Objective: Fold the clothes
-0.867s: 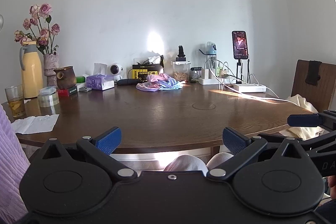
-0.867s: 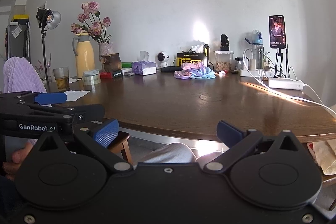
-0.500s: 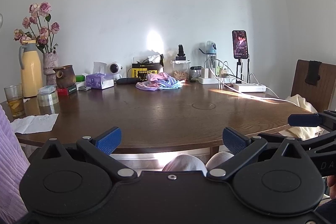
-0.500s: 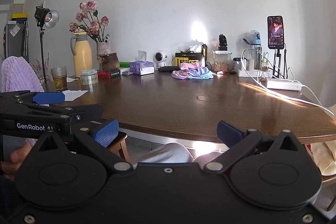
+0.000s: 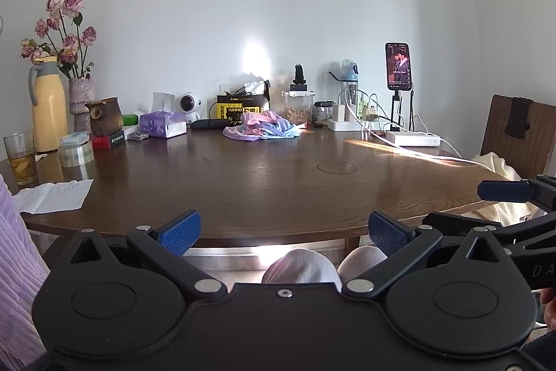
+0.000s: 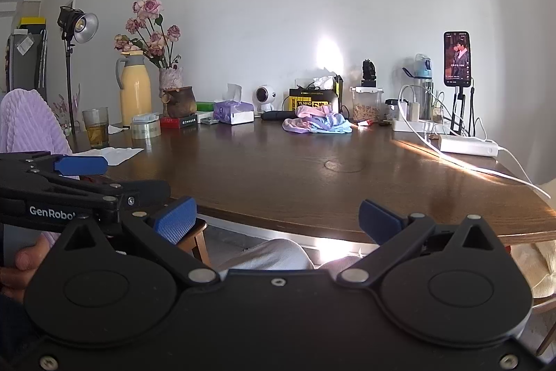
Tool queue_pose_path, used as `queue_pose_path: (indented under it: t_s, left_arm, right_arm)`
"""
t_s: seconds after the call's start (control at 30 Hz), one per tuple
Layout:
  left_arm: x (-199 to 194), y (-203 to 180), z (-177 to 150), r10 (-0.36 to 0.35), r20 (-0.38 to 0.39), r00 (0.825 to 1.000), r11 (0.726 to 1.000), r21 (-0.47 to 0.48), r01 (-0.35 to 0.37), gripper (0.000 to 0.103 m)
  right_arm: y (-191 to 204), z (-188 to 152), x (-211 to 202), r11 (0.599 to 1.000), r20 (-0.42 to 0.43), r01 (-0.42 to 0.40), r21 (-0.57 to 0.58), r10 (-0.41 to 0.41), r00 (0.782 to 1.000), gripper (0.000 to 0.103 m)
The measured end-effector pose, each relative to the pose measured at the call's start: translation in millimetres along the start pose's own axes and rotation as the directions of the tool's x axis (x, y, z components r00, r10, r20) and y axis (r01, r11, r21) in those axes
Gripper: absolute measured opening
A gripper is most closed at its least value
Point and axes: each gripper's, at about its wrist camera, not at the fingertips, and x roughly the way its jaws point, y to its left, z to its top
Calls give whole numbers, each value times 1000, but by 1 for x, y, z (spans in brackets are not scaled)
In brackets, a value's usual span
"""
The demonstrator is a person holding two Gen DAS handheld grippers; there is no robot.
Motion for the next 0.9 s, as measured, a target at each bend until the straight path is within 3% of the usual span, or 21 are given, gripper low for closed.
queue_pose_path:
  t_s: [0.4, 0.77, 0.9]
  left_arm:
    - [32, 11, 20, 23, -66, 998, 999, -33, -25, 103]
    - [87, 35, 50, 39, -138, 990, 996, -72, -50, 103]
    - [120, 39, 68, 15, -177, 984, 995, -91, -32, 103]
  right_arm:
    - [-14, 19, 27, 998, -34, 26, 61, -24, 999, 102]
    - [-47, 46, 65, 996, -69, 41, 75, -36, 997, 102]
    - [-67, 59, 90, 992, -97, -11, 126, 24, 995, 102]
